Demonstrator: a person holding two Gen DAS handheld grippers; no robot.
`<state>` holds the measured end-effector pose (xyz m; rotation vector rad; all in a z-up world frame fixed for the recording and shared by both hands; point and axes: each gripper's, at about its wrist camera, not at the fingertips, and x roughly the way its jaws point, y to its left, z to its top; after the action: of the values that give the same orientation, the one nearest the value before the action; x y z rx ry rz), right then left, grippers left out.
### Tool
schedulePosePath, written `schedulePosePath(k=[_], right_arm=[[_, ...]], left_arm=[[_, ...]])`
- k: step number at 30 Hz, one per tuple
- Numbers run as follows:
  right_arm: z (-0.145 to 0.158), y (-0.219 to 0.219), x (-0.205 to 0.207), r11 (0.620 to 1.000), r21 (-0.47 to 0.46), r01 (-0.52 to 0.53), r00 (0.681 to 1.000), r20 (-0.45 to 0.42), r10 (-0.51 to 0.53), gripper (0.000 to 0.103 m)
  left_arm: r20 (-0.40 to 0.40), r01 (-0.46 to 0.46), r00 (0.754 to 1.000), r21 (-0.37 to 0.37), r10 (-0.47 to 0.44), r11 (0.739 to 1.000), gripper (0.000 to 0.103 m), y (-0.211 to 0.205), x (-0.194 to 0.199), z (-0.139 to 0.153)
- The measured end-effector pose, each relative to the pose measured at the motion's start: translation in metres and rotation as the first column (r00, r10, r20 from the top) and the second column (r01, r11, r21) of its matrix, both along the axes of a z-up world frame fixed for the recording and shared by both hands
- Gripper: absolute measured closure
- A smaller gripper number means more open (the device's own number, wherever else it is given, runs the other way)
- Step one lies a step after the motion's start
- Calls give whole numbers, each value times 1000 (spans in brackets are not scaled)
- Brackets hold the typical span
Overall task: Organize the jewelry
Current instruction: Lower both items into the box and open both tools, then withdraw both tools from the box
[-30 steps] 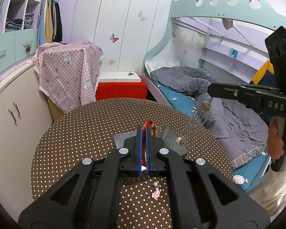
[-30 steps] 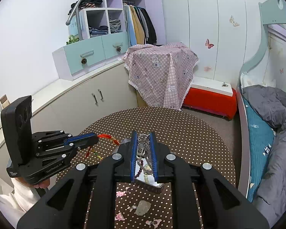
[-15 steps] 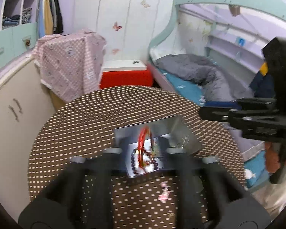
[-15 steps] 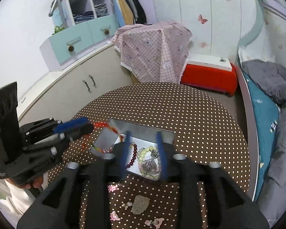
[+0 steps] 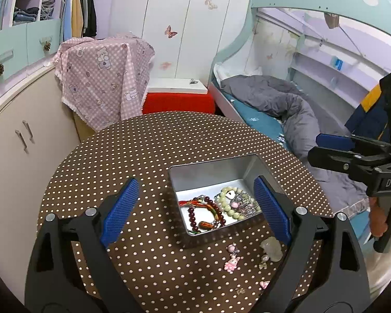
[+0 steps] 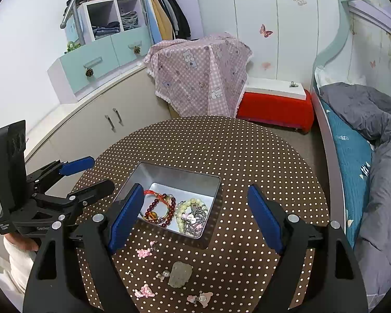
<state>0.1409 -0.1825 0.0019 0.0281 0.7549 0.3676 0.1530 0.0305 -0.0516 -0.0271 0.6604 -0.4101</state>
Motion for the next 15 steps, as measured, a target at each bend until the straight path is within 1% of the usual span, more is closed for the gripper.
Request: schedulePosePath(k=[12,15], right_arm=[[-7,-6,-4,1000,-1,23,999,-29,-23,25],[-11,-11,-7,999,-4,41,998,-38,-41,21]], left_arm=[[-23,-8,1000,1,8,1000,15,1,-7,-3],[-32,0,999,-7,-1,1000,15,0,-12,-6]])
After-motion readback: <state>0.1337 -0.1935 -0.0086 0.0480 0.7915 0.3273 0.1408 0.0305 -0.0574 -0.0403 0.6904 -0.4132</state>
